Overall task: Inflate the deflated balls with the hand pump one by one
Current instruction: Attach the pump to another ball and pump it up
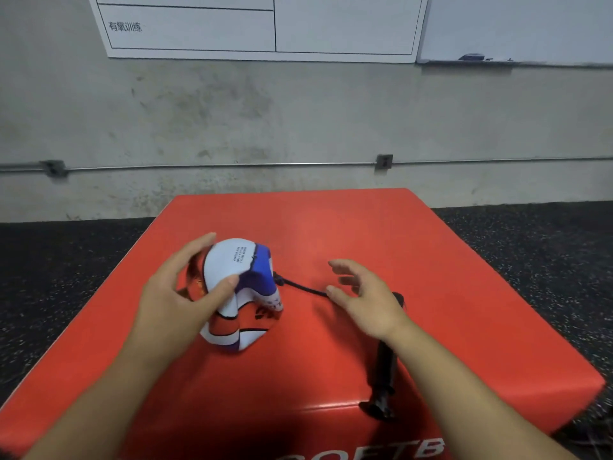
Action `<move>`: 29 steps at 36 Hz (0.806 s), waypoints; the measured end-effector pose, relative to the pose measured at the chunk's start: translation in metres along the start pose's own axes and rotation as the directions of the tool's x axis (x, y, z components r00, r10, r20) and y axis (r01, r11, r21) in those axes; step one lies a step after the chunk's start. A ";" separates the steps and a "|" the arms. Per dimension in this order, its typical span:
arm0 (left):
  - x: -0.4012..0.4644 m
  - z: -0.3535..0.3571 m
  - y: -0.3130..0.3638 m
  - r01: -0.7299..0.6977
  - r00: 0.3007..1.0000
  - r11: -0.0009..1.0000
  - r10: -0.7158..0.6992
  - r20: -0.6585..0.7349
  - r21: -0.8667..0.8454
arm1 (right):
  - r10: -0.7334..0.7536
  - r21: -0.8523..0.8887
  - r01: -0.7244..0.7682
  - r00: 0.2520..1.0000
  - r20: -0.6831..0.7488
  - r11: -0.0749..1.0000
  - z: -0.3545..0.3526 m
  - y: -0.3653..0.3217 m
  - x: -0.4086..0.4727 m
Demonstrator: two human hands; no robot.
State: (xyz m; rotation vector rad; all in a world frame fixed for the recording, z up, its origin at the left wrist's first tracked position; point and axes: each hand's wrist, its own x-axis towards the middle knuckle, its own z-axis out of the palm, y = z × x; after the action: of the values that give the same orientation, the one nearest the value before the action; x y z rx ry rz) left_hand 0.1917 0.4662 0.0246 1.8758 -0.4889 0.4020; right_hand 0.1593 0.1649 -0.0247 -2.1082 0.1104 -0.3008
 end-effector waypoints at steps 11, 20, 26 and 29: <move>0.001 -0.003 -0.004 0.017 0.999 1.000 -0.017 -0.039 -0.017 | 0.030 -0.082 -0.022 0.996 0.086 0.996 0.047 0.001 0.031; 0.008 -0.028 -0.013 0.033 0.992 0.999 -0.032 -0.121 0.002 | 0.035 -0.143 -0.024 0.996 0.077 0.989 0.092 -0.004 0.060; 0.008 -0.038 -0.020 0.045 0.990 0.999 -0.045 -0.137 0.002 | 0.023 -0.339 -0.009 0.999 0.036 0.941 0.113 0.004 0.077; 0.009 -0.039 -0.023 0.038 0.993 0.999 -0.033 -0.110 0.038 | 0.034 -0.396 -0.022 0.999 0.024 0.918 0.116 0.004 0.080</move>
State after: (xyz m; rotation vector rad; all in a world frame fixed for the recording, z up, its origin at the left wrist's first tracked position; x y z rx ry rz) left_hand 0.2100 0.5082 0.0240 1.8869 -0.3756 0.4916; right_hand 0.2668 0.2425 -0.0728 -2.5111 0.1970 -0.2428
